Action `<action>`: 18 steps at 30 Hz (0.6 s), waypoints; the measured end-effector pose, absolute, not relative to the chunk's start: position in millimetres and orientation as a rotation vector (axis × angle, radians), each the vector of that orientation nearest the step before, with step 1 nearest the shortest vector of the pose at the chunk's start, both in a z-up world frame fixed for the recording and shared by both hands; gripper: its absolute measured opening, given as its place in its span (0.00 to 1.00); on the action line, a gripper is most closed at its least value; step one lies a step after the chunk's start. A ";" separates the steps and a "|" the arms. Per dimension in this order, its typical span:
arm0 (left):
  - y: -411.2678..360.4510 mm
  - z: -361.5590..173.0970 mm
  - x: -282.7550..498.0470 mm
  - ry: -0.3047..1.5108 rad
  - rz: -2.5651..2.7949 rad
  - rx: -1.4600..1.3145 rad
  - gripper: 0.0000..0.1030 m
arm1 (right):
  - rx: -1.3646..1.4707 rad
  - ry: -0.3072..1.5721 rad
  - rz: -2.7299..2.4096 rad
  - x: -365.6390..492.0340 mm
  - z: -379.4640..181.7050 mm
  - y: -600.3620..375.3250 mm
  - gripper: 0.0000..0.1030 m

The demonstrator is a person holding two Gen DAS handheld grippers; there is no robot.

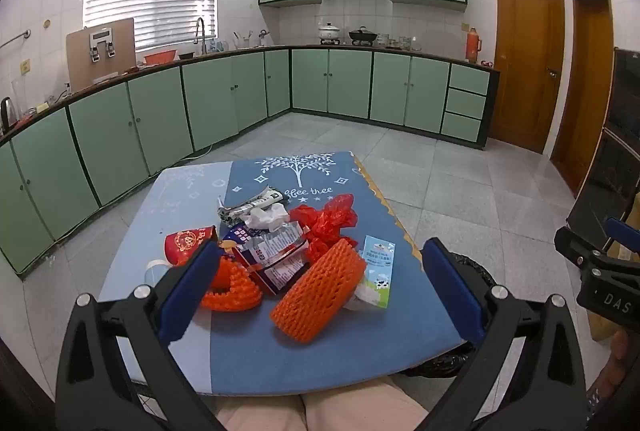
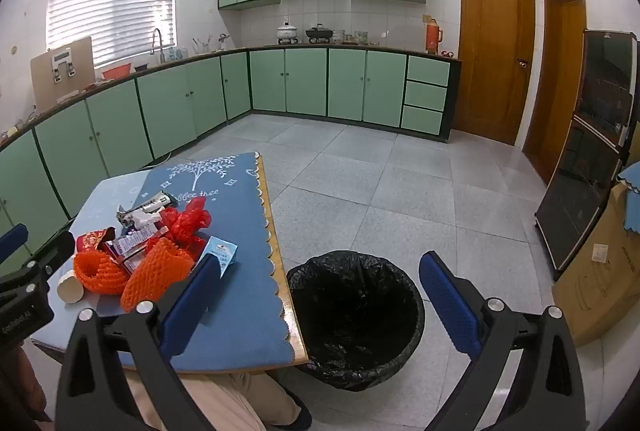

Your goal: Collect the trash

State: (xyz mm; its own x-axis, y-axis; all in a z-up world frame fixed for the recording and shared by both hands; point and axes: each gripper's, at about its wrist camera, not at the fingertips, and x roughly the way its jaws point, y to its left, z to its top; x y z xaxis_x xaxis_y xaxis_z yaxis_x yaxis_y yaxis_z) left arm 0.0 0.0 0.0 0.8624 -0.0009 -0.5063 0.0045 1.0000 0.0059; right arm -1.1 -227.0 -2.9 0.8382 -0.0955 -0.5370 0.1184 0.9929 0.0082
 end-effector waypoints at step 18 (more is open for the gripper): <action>4.3 5.2 -2.3 0.522 0.005 0.001 0.95 | 0.045 0.561 -0.109 -1.9 -1.7 -229.6 0.94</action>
